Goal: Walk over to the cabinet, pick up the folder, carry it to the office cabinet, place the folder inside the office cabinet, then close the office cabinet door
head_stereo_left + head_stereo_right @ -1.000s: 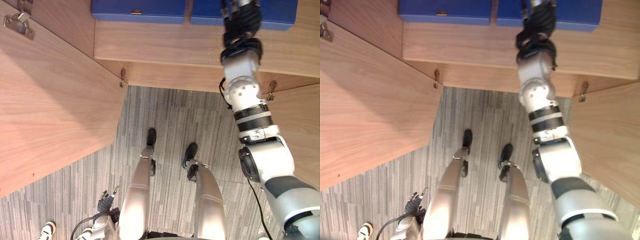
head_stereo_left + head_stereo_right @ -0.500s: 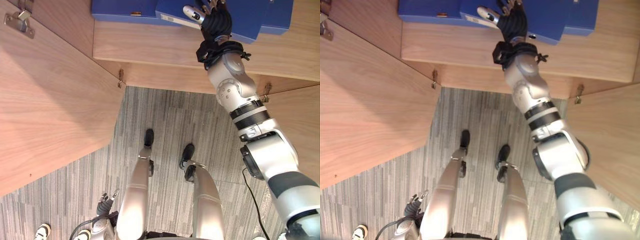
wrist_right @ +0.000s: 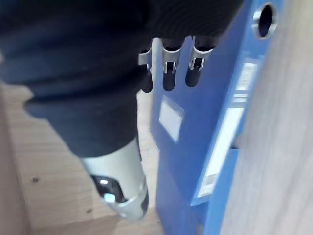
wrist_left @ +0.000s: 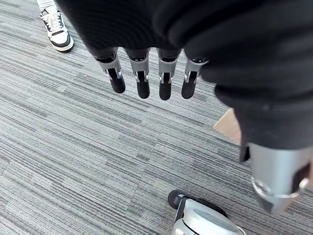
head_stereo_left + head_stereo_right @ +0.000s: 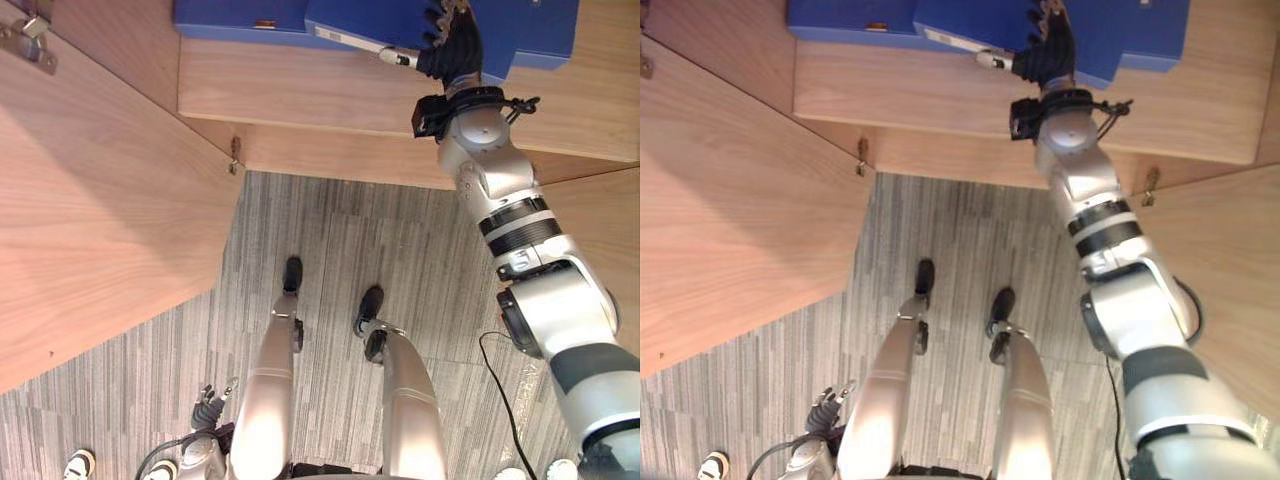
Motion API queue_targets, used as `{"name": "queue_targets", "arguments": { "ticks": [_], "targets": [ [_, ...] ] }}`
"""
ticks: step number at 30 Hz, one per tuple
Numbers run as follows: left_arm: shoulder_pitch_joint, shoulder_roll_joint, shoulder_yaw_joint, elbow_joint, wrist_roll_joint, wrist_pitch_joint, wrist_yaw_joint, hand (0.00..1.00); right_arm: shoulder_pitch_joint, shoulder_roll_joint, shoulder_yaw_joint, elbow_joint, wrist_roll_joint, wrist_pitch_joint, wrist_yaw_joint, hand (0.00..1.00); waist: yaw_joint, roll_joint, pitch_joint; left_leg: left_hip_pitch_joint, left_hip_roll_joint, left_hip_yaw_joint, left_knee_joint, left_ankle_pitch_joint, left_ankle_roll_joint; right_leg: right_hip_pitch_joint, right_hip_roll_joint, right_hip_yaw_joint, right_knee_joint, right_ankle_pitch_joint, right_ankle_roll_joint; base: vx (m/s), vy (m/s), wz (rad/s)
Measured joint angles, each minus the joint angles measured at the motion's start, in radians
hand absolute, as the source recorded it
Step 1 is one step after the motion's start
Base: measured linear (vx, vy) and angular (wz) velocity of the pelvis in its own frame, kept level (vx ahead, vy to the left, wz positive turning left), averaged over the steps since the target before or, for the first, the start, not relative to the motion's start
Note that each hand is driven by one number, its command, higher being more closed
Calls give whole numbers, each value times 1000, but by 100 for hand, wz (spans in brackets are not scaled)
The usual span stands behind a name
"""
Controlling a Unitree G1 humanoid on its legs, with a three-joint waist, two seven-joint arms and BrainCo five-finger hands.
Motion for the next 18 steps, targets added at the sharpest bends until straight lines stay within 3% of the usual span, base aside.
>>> {"name": "queue_targets", "arguments": {
  "ticks": [3,5,8,10,13,15,18],
  "targets": [
    [0,2,0,0,4,-1,3,0,84,14,-81,-243,-172,-4,-72,0,-2,-3,1,1,1,3,1,-2,0,0,0,2,-1,0,0,39,-12,-2],
    [0,2,0,0,17,0,12,0,163,67,-185,-406,-363,3,-169,0,-2,-3,2,4,-1,11,2,-5,3,0,-2,11,0,0,0,36,10,-6],
    [2,2,2,-1,51,-1,25,0,273,121,-235,-549,-609,46,-279,0,-5,-4,2,11,-2,17,3,-14,12,5,-3,17,0,-1,2,23,11,-5],
    [5,3,2,-4,57,-2,29,0,335,145,-218,-588,-711,65,-313,0,-7,-5,3,19,-2,21,2,-16,10,9,-3,22,0,-1,3,20,-3,-6],
    [32,6,0,-44,92,-12,32,0,414,152,-125,-592,-856,68,-322,0,-10,-5,3,19,-2,22,-1,-17,10,8,-3,23,-1,-4,7,7,-3,-1],
    [33,13,-2,-44,96,-16,31,0,434,130,-43,-590,-892,64,-309,0,-10,-5,3,19,-2,22,-4,-17,10,7,-3,23,-3,-4,7,17,0,0],
    [33,25,-13,-44,133,-21,15,0,426,95,84,-519,-923,7,-202,0,-3,-5,3,19,-3,20,-10,-13,5,7,-3,22,-6,-2,4,41,0,2]
  ]
}}
